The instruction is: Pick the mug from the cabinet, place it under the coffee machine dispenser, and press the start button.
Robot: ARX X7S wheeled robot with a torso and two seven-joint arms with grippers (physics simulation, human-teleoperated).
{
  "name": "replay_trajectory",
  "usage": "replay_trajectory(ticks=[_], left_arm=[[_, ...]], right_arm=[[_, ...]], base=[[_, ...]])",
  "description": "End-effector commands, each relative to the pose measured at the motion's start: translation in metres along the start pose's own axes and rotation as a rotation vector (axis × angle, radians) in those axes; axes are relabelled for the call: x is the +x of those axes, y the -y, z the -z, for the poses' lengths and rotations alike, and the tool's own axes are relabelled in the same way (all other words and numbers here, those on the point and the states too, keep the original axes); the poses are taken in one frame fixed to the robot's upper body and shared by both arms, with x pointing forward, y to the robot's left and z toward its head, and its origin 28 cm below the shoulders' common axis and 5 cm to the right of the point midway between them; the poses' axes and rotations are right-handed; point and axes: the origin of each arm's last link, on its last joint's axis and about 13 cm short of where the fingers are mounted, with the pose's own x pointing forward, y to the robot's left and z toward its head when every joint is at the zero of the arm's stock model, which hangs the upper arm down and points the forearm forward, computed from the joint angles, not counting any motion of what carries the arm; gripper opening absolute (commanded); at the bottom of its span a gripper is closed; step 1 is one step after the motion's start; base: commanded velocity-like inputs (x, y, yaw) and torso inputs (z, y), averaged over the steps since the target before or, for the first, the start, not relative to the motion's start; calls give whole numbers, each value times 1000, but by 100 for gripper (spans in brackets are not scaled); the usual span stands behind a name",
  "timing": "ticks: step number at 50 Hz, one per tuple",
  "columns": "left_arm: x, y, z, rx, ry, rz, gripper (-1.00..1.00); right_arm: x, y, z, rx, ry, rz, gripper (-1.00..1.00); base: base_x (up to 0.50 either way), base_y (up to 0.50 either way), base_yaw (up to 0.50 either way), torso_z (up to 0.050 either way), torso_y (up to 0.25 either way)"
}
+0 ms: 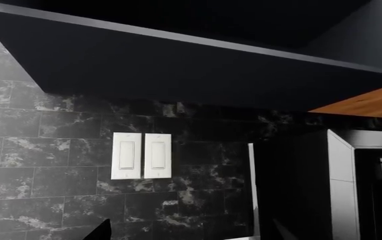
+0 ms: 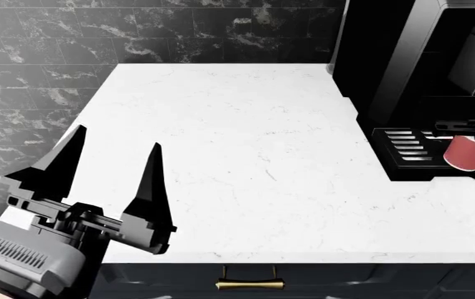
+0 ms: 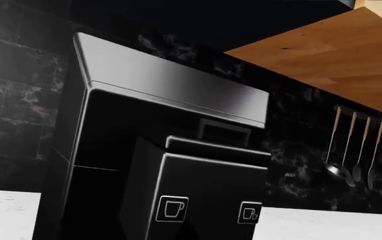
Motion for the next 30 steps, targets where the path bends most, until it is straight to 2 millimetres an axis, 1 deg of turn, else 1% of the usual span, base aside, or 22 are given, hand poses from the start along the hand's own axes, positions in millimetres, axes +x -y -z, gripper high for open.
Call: replay_trajectory(ticks=[1, 13, 18, 30], left_arm=[[0, 0, 0, 1, -2, 0, 100], [0, 0, 1, 1, -2, -2, 100], [0, 0, 1, 1, -2, -3, 100], [0, 0, 0, 3, 0, -2, 100]], right_arm=[[3, -2, 3, -3, -13, -9, -100], [9, -8, -3, -6, 4, -20, -100], [11, -10, -1, -8, -3, -21, -100], [9, -6, 8, -11, -35, -15, -100]], base=[[0, 0, 0, 0, 0], [0, 0, 0, 0, 0], [0, 0, 0, 0, 0], [0, 0, 0, 0, 0]])
